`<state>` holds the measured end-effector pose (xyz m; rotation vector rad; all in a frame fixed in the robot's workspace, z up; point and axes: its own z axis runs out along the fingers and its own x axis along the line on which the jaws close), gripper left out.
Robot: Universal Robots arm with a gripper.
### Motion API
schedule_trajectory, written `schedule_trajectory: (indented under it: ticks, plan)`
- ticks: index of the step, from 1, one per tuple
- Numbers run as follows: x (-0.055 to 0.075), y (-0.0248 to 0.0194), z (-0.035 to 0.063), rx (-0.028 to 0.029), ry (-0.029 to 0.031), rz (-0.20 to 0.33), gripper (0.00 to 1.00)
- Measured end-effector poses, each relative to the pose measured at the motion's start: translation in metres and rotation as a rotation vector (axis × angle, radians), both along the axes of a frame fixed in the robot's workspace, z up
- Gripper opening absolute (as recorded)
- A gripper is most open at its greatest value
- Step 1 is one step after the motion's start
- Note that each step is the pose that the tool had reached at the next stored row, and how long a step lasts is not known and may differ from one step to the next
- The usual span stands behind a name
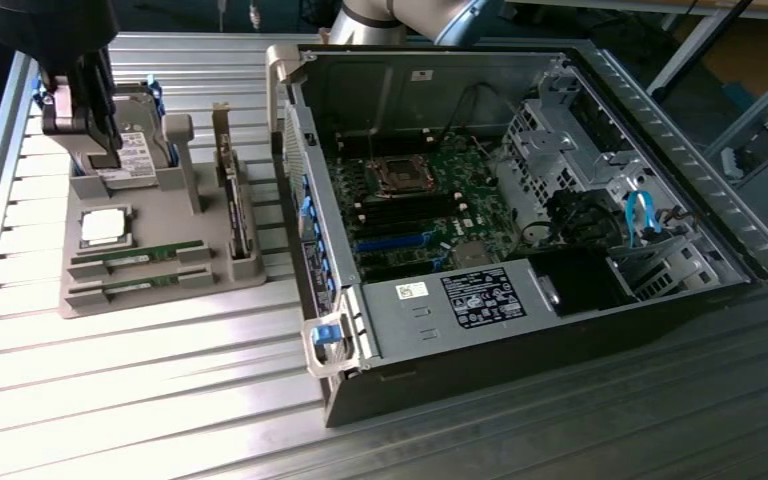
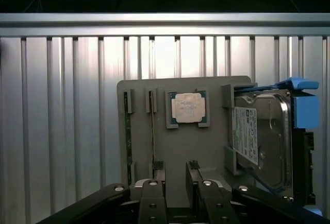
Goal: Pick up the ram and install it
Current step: 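Pick up the ram and move it above insertion slot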
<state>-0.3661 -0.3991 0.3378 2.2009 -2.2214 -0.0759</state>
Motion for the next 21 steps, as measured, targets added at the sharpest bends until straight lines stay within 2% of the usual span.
schedule_trajectory:
  ticks: [9, 15, 21]
  plan:
    - [0.0, 0.0, -0.0112, -0.0001, 0.0001, 0.0, 0.3]
    - [0.0, -0.0002, -0.0118, -0.0001, 0.0001, 0.0, 0.3]
    - [0.0, -0.0057, -0.0118, -0.0001, 0.0001, 0.0, 0.3]
